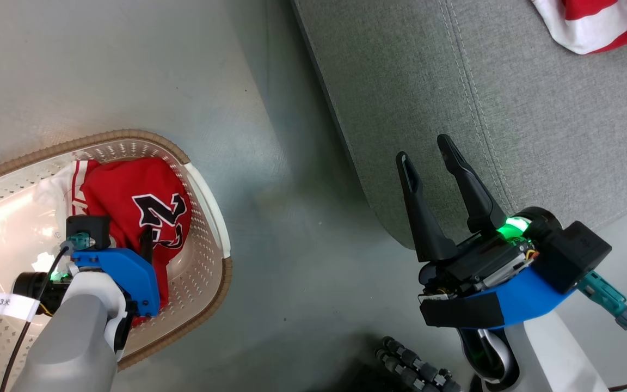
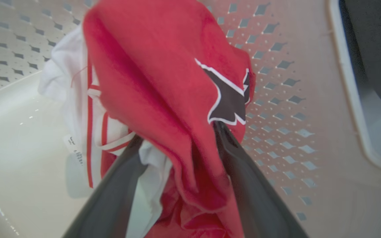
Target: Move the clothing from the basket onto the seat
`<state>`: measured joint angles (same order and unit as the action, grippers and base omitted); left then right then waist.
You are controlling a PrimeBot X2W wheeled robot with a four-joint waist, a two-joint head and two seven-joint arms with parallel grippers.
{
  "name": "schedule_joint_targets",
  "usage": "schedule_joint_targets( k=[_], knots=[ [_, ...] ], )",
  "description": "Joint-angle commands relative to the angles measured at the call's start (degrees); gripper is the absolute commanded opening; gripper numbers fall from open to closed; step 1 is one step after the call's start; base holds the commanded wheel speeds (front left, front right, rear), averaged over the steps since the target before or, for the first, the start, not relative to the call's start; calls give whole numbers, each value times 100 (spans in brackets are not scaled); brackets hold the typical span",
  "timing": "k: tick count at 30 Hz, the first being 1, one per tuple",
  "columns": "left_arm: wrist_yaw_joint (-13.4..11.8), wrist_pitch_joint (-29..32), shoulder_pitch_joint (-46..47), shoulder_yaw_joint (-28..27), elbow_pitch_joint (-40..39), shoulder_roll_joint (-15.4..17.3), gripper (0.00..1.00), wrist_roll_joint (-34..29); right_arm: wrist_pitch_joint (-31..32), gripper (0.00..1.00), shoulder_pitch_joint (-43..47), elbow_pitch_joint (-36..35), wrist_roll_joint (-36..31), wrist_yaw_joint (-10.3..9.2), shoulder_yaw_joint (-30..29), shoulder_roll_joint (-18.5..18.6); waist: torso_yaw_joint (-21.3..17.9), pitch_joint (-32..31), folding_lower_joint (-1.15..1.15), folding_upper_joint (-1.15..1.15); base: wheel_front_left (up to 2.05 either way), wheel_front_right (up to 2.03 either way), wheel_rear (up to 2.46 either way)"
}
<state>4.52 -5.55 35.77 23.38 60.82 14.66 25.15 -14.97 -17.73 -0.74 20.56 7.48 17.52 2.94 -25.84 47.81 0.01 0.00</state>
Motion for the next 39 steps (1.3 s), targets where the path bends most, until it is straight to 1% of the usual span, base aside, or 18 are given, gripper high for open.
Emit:
schedule_joint_targets(
  k=[1,3,4,5,9,16,27,33,39],
  knots=[
    [-37,30,137,21,21,51,100,-5,-31,100,-104,-27,43,3,13,-11,-11,20,-1,0,0,0,0],
    [-44,117,144,36,75,46,100,13,-32,100,-105,-20,58,3,27,-11,-18,25,-1,0,0,0,0],
    [-39,158,146,49,98,37,43,19,-32,100,-114,-10,63,3,33,-11,-21,24,-1,0,0,0,0],
    [-25,200,157,60,115,32,0,27,-32,100,-127,-7,67,3,37,-11,-24,21,-1,0,0,0,0],
    [4,273,186,97,153,39,0,46,-32,100,-130,-14,71,3,55,-11,-18,7,-1,0,0,0,0],
    [18,173,213,132,201,32,0,84,-32,100,-169,17,64,3,51,-11,36,-14,-1,0,0,0,0],
    [82,44,239,201,298,-99,0,161,-32,100,-126,94,-89,3,-37,-10,140,-166,-1,0,0,0,0],
    [151,-48,123,287,393,-273,0,208,-32,100,-112,170,-217,3,-102,-10,332,-543,-1,0,0,0,0],
    [231,-113,-40,576,502,-543,0,112,-31,100,43,299,-459,3,-228,-8,675,-1141,-1,0,0,0,0]
  ],
)
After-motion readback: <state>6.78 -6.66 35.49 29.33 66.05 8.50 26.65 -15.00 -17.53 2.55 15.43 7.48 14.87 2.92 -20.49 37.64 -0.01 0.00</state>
